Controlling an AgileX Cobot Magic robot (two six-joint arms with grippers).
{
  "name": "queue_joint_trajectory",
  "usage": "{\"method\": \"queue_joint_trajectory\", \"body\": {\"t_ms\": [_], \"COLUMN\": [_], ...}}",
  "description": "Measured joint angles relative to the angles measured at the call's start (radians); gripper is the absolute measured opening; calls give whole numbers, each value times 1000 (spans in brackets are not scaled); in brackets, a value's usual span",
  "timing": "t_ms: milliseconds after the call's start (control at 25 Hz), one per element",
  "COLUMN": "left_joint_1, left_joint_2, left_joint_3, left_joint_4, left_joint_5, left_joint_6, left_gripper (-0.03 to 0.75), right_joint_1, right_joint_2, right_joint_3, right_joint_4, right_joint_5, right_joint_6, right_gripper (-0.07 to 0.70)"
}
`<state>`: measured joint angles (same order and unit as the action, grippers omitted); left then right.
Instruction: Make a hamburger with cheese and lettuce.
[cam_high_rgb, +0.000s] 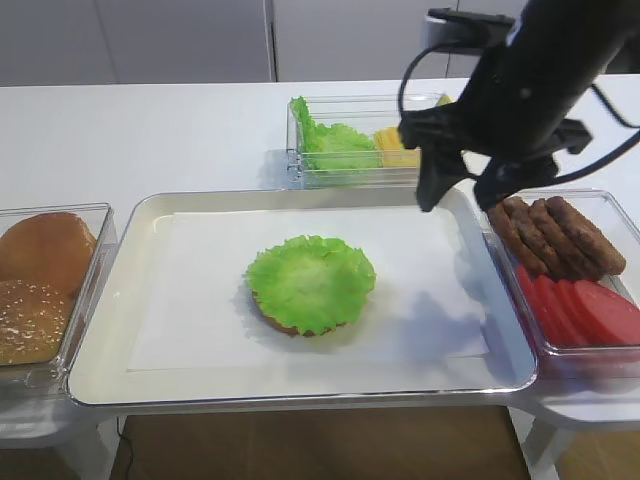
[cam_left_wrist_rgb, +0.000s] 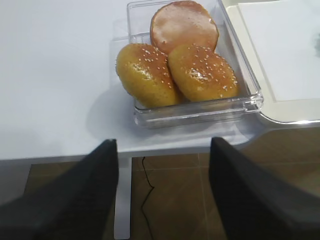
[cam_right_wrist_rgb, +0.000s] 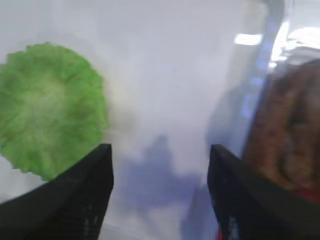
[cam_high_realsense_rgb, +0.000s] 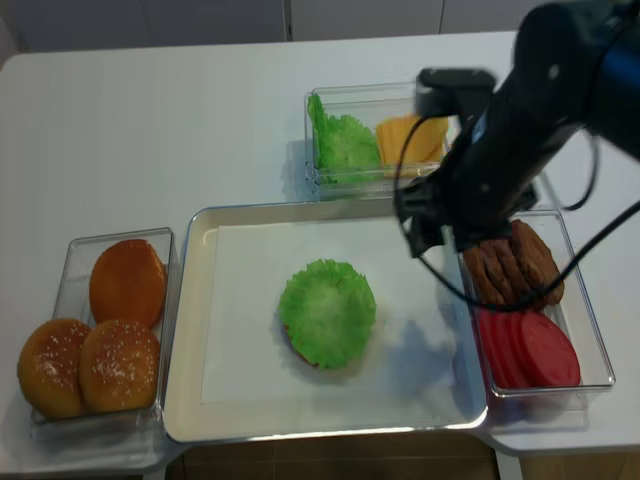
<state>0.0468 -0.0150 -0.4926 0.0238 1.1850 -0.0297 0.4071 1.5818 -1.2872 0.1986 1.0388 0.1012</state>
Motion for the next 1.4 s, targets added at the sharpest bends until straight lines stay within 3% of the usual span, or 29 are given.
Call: {"method": "queue_joint_trajectory", "body": {"t_ms": [240, 400, 1000, 1400], "left_joint_1": [0, 0, 0, 0], "left_joint_2": [0, 0, 0, 0], "left_joint_3": [0, 0, 0, 0], "left_joint_4": [0, 0, 0, 0], "left_joint_5": [0, 0, 0, 0], "left_joint_6": [0, 0, 0, 0], "left_gripper": [433, 433, 433, 433], "right_joint_1": [-91, -109, -109, -111], "right_joint_2": [-107, -196, -742, -1265], "right_joint_3": [-2, 44, 391, 485], "right_joint_4": [-179, -223, -153, -153], "right_joint_5": [100, 142, 207, 231], "right_joint_6": [43, 45, 66, 101], "right_gripper": [465, 465, 465, 465]}}
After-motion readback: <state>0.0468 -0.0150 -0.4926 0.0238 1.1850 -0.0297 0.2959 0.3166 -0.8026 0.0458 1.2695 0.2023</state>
